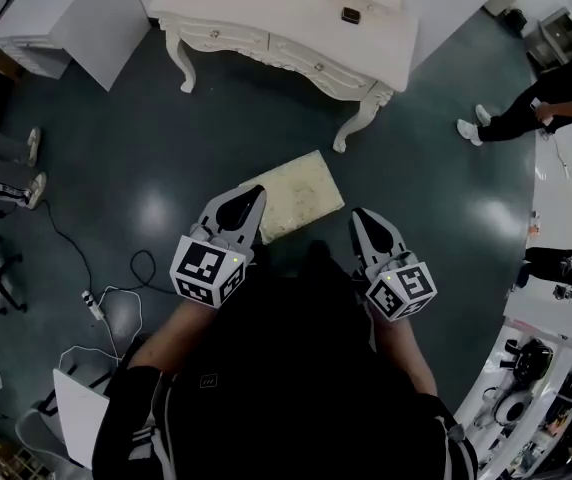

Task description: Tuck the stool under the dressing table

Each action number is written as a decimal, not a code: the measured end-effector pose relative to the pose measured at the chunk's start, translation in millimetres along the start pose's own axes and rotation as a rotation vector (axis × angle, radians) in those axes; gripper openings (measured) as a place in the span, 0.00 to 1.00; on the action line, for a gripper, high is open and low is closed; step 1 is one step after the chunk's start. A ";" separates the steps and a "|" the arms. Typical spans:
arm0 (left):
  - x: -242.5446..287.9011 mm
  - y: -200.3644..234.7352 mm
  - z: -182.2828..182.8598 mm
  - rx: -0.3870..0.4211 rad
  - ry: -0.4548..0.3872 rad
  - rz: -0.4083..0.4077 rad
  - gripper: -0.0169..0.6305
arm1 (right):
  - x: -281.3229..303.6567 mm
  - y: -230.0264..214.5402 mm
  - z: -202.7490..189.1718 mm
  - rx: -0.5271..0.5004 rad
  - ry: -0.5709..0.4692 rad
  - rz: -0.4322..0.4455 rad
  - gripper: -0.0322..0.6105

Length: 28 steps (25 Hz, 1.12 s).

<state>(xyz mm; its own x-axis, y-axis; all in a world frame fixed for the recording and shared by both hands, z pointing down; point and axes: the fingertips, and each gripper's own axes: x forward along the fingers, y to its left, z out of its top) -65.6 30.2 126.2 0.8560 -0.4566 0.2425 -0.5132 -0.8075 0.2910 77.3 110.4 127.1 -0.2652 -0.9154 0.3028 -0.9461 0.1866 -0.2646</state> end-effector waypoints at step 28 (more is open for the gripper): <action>60.6 18.4 -32.0 -0.244 -0.041 0.536 0.04 | 102.5 -84.9 -10.9 -0.100 0.328 0.554 0.09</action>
<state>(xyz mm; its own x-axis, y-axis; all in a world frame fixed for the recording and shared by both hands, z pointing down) -25.1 -0.4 175.9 0.4728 -0.7951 0.3799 -0.8702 -0.3532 0.3436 128.3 4.6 190.6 -0.7467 -0.5208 0.4139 -0.6615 0.6467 -0.3797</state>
